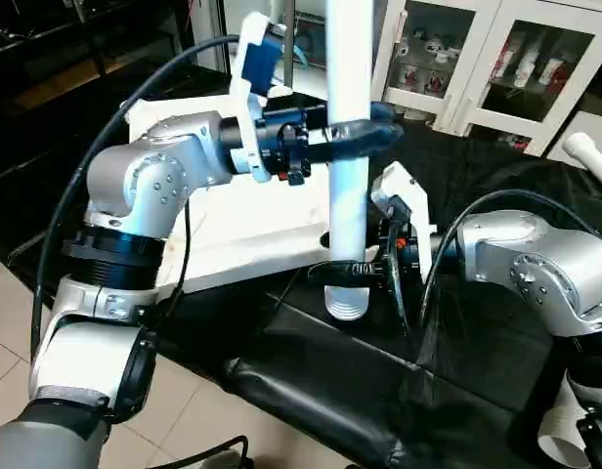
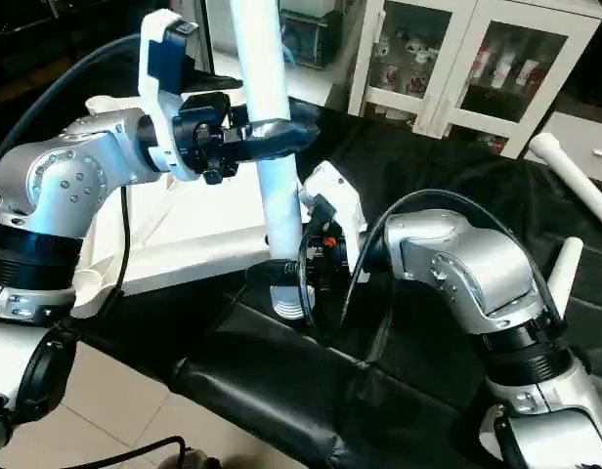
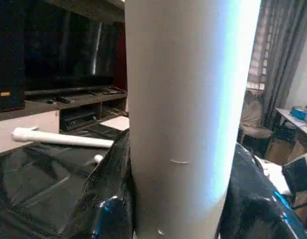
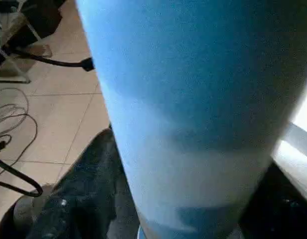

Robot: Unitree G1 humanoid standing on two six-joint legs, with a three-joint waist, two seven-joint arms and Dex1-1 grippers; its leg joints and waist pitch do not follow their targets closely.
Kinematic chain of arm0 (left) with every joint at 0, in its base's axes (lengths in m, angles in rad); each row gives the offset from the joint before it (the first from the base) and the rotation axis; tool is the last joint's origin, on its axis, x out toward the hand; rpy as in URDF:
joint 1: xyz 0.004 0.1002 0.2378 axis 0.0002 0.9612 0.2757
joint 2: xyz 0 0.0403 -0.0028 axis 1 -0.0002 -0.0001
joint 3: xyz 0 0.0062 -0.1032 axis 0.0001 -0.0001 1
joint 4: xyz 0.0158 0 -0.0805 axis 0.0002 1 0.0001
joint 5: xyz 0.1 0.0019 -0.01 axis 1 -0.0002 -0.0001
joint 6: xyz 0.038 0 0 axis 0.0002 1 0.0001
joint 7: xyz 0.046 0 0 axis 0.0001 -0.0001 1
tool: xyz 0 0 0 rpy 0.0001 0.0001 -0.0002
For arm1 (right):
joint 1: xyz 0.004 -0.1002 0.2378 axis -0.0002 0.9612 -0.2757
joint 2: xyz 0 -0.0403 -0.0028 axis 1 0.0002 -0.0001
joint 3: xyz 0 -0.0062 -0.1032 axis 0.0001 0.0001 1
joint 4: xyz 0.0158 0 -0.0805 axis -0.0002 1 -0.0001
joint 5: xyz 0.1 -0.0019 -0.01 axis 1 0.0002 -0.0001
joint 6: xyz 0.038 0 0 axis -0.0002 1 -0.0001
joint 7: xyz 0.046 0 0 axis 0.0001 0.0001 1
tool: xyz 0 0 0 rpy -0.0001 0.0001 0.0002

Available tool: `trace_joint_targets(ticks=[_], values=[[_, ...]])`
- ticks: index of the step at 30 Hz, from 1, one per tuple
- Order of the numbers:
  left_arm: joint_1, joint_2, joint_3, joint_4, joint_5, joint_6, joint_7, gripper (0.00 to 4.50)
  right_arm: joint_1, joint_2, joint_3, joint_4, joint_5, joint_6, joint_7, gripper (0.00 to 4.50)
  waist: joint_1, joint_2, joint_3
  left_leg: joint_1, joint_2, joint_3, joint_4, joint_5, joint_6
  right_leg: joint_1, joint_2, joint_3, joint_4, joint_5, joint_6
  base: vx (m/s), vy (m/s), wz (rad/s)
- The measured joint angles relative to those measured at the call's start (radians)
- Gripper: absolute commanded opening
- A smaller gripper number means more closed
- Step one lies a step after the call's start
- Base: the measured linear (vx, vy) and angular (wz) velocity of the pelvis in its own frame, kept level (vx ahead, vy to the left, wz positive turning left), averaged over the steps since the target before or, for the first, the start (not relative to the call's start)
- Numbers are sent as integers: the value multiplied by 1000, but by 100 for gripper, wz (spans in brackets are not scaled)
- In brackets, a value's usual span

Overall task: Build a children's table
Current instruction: Pick table leg

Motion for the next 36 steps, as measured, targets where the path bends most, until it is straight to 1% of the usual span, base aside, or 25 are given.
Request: trace_joint_targets(ticks=[2, 3, 5, 7, 8, 9, 19, 20, 22, 23, 25, 27, 28, 29, 30, 32, 33, 35, 36], values=[[0, 0, 0, 0, 2, 0, -5, 172, 0, 0, 2, 2, -10, -8, 3, 259, 0, 0, 0, 0, 0, 0, 0, 0, 0, 0, 0, 0, 0, 0, 0, 0, 0, 0], [0, 0, -1, 0, 2, 0, -7, 172, 0, 0, 2, 2, -13, -8, 3, 259, 0, 0, 0, 0, 0, 0, 0, 0, 0, 0, 0, 0, 0, 0, 0, 0, 0, 0], [0, 1, -1, 0, 2, 0, -10, 172, 0, 0, 3, 3, -16, -10, 5, 229, 0, 0, 0, 0, 0, 0, 0, 0, 0, 0, 0, 0, 0, 0, 0, 0, 0, 0], [0, 1, -2, 0, 3, 0, -10, 172, 0, 0, 3, 7, -19, -14, 6, 224, 0, 0, 0, 0, 0, 0, 0, 0, 0, 0, 0, 0, 0, 0, 0, 0, 0, 0], [0, 1, -2, 0, 3, 0, -10, 172, 0, 0, 5, 7, -20, -16, 8, 204, 0, 0, 0, 0, 0, 0, 0, 0, 0, 0, 0, 0, 0, 0, 0, 0, 0, 0], [0, 1, -2, 0, 3, 0, -10, 172, 0, 0, 5, 7, -21, -17, 8, 198, 0, 0, 0, 0, 0, 0, 0, 0, 0, 0, 0, 0, 0, 0, 0, 0, 0, 0], [-1, -7, 3, 17, 13, -5, -6, 172, 0, 1, 11, 11, -32, -28, 13, 188, 0, 0, 0, 0, 0, 0, 0, 0, 0, 0, 0, 0, 0, 0, 0, 0, 0, 0], [-2, -11, 5, 25, 12, -2, 1, 207, 0, 1, 10, 14, -32, -28, 13, 188, 0, 0, 0, 0, 0, 0, 0, 0, 0, 0, 0, 0, 0, 0, 0, 0, 0, 0], [-7, -18, 13, 38, 9, 13, 14, 242, 0, 2, 10, 16, -30, -27, 14, 188, 0, 0, 0, 0, 0, 0, 0, 0, 0, 0, 0, 0, 0, 0, 0, 0, 0, 0], [-14, -31, 28, 48, -3, 24, 38, 242, 1, 2, 7, 16, -30, -27, 12, 188, 1, 0, 0, 0, 0, 0, 0, 0, 0, 0, 0, 0, 0, 0, 0, 0, 0, 0], [-36, -49, 64, 65, -26, 35, 75, 263, 6, 4, 3, 16, -30, -26, 6, 186, 1, -1, 0, 0, 0, 0, 1, 0, 0, 0, 0, 0, 1, 0, 0, 0, 0, 0], [-61, -47, 108, 69, -48, 45, 99, 282, 23, 7, -7, 15, -29, -26, -1, 186, 1, -2, 0, 0, 0, 0, 1, 0, 0, 0, 0, 0, 0, 0, 0, 0, 0, 0], [-65, -43, 122, 69, -58, 48, 100, 282, 35, 8, -15, 15, -29, -26, -10, 186, 1, -1, 0, 0, 0, 0, 1, 0, 0, 0, 0, 0, 0, 0, 0, 0, 0, 0], [-65, -37, 132, 69, -61, 53, 99, 295, 46, 8, -25, 16, -29, -24, -18, 186, 0, -1, 0, 0, 0, 0, 1, 0, 0, 0, 0, 0, 0, 0, 0, 0, 0, 0], [-62, -34, 132, 69, -62, 58, 98, 295, 50, 9, -31, 16, -30, -24, -28, 186, 0, -1, 0, 0, 0, 0, 1, 0, 0, 0, 0, 0, 0, 0, 0, 0, 0, 0], [-52, -34, 132, 69, -65, 60, 98, 322, 51, 17, -54, 19, -32, -25, -58, 186, 0, -1, 0, 0, 0, 0, 1, 0, 0, 0, 0, 0, 1, 0, 0, 0, 0, 0], [-44, -37, 134, 69, -62, 45, 107, 322, 50, 32, -71, 31, -42, -33, -95, 186, 0, -1, 0, 1, 0, 0, 1, 0, 0, 0, 0, 0, 1, 0, 0, 0, 0, 0], [-32, -44, 145, 75, -44, 0, 143, 339, 50, 56, -117, 91, -91, -64, -199, 186, -1, -1, 0, 0, 0, 0, 2, 1, -1, 0, 0, 0, 1, 1, -1, 0, 0, 0], [-30, -43, 155, 83, -33, -19, 161, 339, 50, 60, -136, 122, -117, -77, -245, 186, -1, -1, 0, 0, 0, 0, 2, 1, -1, 0, 0, 0, 1, 1, -1, 0, 0, 0]])
